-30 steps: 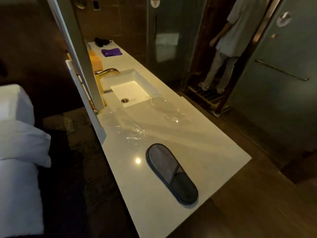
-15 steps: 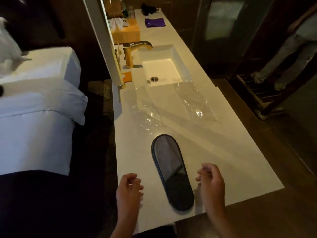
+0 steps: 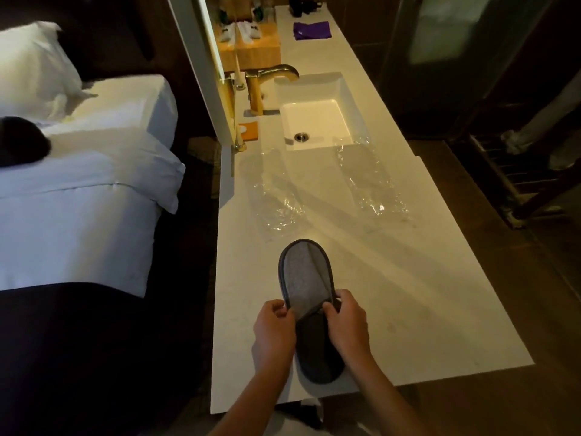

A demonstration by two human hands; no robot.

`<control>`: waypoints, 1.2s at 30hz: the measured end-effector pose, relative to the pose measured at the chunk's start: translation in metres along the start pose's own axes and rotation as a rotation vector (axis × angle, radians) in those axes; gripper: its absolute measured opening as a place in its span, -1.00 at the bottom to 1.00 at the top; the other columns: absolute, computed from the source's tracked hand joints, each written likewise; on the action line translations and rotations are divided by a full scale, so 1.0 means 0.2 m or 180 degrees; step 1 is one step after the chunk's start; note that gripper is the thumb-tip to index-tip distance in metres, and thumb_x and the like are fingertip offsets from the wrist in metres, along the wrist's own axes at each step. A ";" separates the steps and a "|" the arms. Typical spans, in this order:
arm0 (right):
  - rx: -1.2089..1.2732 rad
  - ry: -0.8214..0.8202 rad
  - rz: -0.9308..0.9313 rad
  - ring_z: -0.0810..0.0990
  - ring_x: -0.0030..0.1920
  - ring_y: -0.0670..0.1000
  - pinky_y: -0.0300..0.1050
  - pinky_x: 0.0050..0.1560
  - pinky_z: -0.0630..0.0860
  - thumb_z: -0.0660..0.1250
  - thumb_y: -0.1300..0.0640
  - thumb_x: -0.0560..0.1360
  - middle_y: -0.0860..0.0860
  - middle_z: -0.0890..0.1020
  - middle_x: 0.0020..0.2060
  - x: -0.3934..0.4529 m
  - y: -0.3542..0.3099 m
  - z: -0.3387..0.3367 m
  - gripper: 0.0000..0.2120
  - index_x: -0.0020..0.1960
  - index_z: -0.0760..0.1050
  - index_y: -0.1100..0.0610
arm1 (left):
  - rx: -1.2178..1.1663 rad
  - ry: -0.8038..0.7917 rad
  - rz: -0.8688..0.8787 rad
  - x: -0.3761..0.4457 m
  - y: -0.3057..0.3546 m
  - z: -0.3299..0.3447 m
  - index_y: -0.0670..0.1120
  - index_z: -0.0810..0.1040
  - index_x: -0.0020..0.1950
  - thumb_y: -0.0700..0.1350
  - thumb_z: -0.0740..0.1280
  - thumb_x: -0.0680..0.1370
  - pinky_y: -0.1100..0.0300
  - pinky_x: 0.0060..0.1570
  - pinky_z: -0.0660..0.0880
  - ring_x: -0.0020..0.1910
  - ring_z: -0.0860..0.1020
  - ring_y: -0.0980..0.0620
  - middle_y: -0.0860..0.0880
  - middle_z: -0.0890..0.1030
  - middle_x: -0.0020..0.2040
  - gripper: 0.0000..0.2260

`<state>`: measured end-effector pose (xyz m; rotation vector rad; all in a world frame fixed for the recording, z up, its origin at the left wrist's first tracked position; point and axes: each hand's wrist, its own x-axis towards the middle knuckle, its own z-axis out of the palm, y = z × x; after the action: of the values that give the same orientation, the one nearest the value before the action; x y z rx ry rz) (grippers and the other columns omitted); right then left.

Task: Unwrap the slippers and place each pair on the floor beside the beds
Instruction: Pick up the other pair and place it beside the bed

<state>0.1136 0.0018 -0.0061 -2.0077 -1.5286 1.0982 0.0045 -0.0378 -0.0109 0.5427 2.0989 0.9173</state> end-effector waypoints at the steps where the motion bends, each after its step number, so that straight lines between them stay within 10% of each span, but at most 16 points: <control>1: 0.0090 0.0007 -0.0020 0.60 -0.01 -0.04 -0.36 -0.21 0.41 0.31 0.13 0.55 0.04 0.65 0.06 0.00 0.01 0.00 -0.75 0.23 0.49 0.11 | -0.0016 -0.0024 -0.0035 0.01 -0.01 -0.01 0.02 0.56 0.12 -0.11 0.36 0.54 0.19 -0.13 0.60 -0.12 0.61 0.16 0.08 0.63 -0.08 -0.84; 10: 0.0442 -0.0110 -0.0201 0.59 -0.01 -0.03 -0.24 -0.09 0.47 0.36 0.12 0.52 0.02 0.64 0.03 -0.09 -0.09 0.08 -0.72 0.21 0.53 0.12 | -0.0545 -0.0508 0.0145 0.06 0.04 -0.31 -0.07 0.64 0.02 -0.19 0.35 0.58 0.40 -0.33 0.54 -0.16 0.65 0.09 -0.04 0.69 -0.13 -0.91; 19: 0.0890 -0.0257 -0.0529 0.62 -0.03 -0.07 -0.12 -0.05 0.61 0.33 0.01 0.53 -0.05 0.63 -0.04 -0.29 -0.54 0.49 -0.78 0.15 0.52 0.01 | -0.1159 -0.0624 -0.0003 0.30 0.00 -0.96 -0.03 0.59 0.11 -0.13 0.34 0.59 0.01 -0.06 0.68 -0.11 0.73 0.05 -0.02 0.74 -0.08 -0.88; 25: 0.1135 -0.0296 -0.0557 0.63 0.01 -0.06 -0.07 0.04 0.61 0.35 0.03 0.52 -0.05 0.64 -0.03 -0.47 -0.89 0.95 -0.77 0.16 0.53 0.02 | -0.1243 -0.0700 0.0220 0.60 -0.13 -1.53 -0.12 0.60 0.12 -0.18 0.38 0.57 0.14 -0.21 0.64 -0.18 0.73 0.01 -0.04 0.75 -0.17 -0.86; 36: 0.0958 -0.0309 -0.0719 0.53 0.00 -0.20 -0.35 -0.13 0.48 0.39 0.04 0.49 -0.14 0.55 0.00 -0.61 -1.32 1.39 -0.74 0.15 0.43 -0.06 | -0.1619 -0.0912 0.0233 0.93 -0.17 -2.07 -0.12 0.63 0.10 -0.21 0.35 0.57 0.04 -0.14 0.65 -0.09 0.73 -0.08 -0.12 0.74 -0.05 -0.87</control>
<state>-0.2800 -0.0652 0.0503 -1.5634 -1.4912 1.2607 -0.4363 -0.1217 0.0587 0.4503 1.5221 1.2795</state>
